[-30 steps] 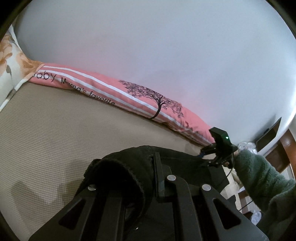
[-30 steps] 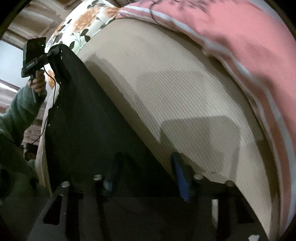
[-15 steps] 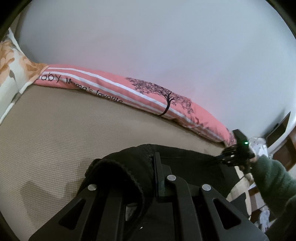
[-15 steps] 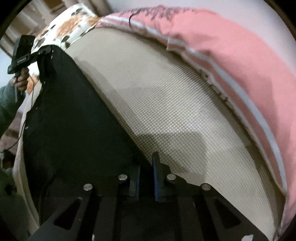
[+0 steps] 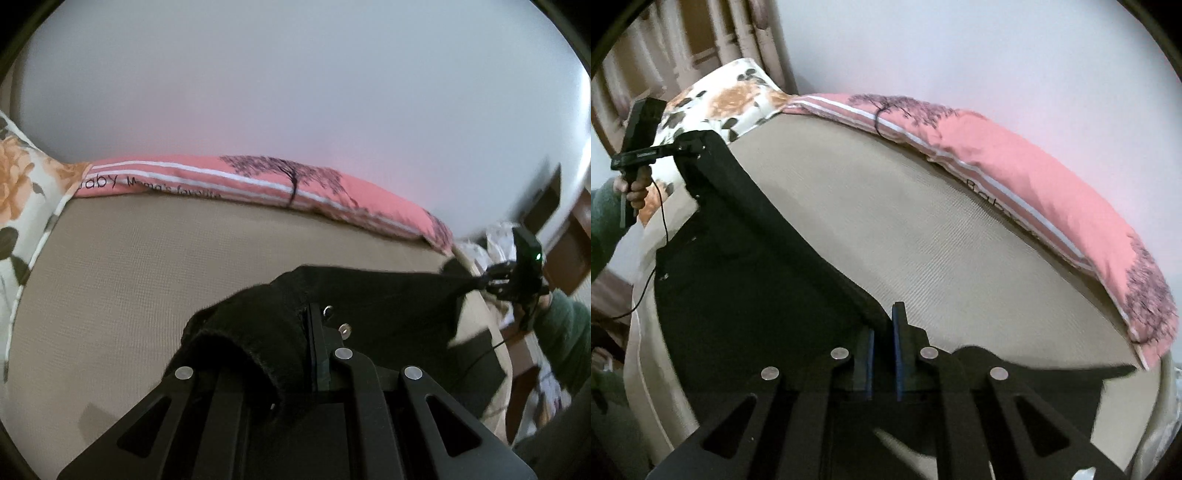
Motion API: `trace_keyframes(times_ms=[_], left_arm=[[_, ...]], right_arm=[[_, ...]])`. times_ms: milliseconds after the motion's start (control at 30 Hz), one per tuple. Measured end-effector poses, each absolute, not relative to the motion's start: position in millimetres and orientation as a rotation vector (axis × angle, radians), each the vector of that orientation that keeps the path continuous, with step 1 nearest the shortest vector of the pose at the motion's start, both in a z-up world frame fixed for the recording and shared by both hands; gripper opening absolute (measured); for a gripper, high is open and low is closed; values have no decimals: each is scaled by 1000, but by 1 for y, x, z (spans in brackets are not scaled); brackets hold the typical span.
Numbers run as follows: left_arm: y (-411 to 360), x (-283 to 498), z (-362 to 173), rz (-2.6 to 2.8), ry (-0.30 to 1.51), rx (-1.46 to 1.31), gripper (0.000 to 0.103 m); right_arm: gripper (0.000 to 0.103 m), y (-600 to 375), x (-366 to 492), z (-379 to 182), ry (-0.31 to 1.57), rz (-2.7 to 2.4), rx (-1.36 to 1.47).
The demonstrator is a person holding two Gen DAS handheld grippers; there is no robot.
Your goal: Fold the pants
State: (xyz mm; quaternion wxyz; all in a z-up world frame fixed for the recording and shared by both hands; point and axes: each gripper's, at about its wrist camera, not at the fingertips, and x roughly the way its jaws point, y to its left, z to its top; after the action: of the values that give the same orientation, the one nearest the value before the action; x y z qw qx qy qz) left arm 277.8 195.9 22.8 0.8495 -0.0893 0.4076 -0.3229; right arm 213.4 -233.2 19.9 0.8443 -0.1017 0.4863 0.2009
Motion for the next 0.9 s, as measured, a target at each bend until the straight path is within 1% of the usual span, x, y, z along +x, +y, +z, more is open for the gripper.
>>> trace_keyframes(times_ms=[100,200,367,400,533,567,633,667,767,900], left_arm=[[201,252,21,-707,887,-145,9],[203,226,12,-721,929,-104,10],[202,185,-19,-714,1017,-2,18],[202,179,-26,-697,1036,27,21],[209,157,-52,-632,1099,116,40],[212,153,-56,-621,1106,123,43],[219,144,-59,-573,1106,140,63],[222,138,-60,-547,1102,154,67],[229,126,-60,-530,1086,176,73],[235,110,-60,-505,1075,186,73]], right_arm=[[6,-223,172,22,1033,428,-198],[5,-213,131,10,1075,455,-172],[4,-198,88,-31,1180,472,-138],[4,-193,81,-41,1200,476,-142],[4,-185,67,-73,1262,469,-144],[4,-184,64,-79,1272,466,-145],[4,-180,60,-90,1287,469,-172],[4,-178,58,-95,1287,458,-183],[5,-179,57,-100,1284,428,-173],[8,-176,52,-99,1270,400,-180]])
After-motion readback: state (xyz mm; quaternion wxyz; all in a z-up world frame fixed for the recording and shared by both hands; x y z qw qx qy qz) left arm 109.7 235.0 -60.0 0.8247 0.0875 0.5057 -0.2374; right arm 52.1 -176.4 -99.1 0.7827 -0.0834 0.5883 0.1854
